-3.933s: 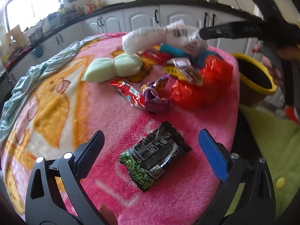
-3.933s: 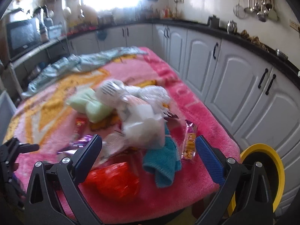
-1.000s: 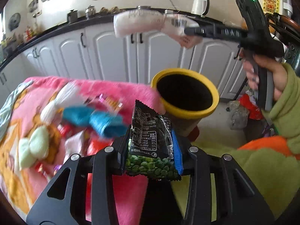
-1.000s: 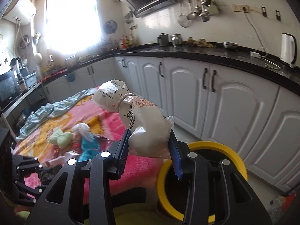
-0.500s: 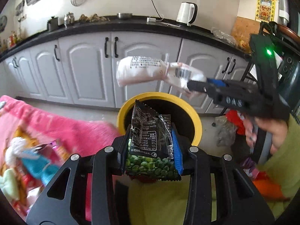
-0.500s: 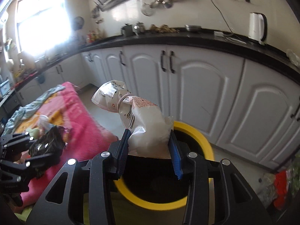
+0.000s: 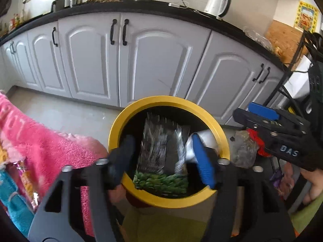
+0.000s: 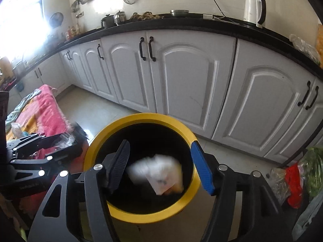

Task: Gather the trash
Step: 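Carry both items over the yellow bin and open both tools to drop them, then move both tools back toward the items on the blanket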

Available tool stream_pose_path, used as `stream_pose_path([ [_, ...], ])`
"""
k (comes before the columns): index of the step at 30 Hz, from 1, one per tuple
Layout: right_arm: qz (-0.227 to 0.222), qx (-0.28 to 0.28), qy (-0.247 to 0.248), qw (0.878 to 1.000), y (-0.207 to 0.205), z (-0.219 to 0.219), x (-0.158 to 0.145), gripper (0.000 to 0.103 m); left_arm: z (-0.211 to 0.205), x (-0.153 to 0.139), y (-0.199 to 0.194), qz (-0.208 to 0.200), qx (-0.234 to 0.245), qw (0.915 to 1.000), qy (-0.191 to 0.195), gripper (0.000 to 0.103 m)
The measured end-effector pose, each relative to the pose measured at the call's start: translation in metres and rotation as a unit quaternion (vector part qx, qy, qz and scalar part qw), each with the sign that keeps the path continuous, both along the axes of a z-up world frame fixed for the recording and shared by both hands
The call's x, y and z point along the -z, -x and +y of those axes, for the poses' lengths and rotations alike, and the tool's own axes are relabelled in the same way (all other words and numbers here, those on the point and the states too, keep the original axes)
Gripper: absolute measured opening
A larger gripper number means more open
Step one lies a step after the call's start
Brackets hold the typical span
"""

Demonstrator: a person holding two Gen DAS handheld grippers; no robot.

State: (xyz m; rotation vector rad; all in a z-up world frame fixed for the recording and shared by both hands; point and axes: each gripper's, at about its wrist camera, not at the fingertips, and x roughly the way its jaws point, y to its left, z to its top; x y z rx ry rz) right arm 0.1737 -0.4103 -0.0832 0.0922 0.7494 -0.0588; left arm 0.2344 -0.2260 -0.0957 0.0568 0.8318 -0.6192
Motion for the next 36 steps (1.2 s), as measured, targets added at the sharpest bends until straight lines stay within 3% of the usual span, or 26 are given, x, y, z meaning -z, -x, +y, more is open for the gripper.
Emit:
stream_pose_path([
  [2, -0.008, 0.006, -0.006, 1.0, 0.002, -0.004, -0.002, 0.064, 0.005, 0.003, 0.0, 0.007, -0.003, 0.9999, 0.01, 0.061],
  [3, -0.01, 0.006, -0.005, 1.0, 0.002, -0.004, -0.004, 0.065, 0.007, 0.003, 0.001, 0.004, -0.01, 0.9999, 0.008, 0.069],
  [5, -0.018, 0.004, -0.003, 1.0, 0.003, -0.001, -0.008, 0.066, 0.013, -0.001, 0.003, -0.001, -0.014, 0.9998, 0.011, 0.072],
  [7, -0.027, 0.001, -0.006, 1.0, 0.004, 0.001, -0.013, 0.07, 0.02, -0.006, 0.007, -0.01, -0.024, 0.9995, 0.017, 0.083],
  [11, -0.059, -0.008, -0.004, 0.998, 0.011, 0.011, -0.027, 0.077, 0.037, -0.022, 0.015, -0.034, -0.051, 0.9977, 0.031, 0.092],
  [16, -0.094, -0.018, 0.005, 0.995, 0.022, 0.025, -0.045, 0.085, 0.062, -0.043, 0.026, -0.055, -0.083, 0.9939, 0.048, 0.092],
  [24, -0.122, -0.053, 0.021, 0.991, 0.036, 0.055, -0.061, 0.085, 0.098, -0.065, 0.043, -0.068, -0.126, 0.9881, 0.056, 0.092],
  [28, -0.139, -0.078, 0.022, 0.987, 0.043, 0.074, -0.069, 0.093, 0.117, -0.074, 0.057, -0.083, -0.139, 0.9851, 0.057, 0.092],
  [36, -0.148, -0.13, 0.002, 0.98, 0.054, 0.11, -0.082, 0.093, 0.157, -0.092, 0.078, -0.11, -0.176, 0.9764, 0.059, 0.092],
])
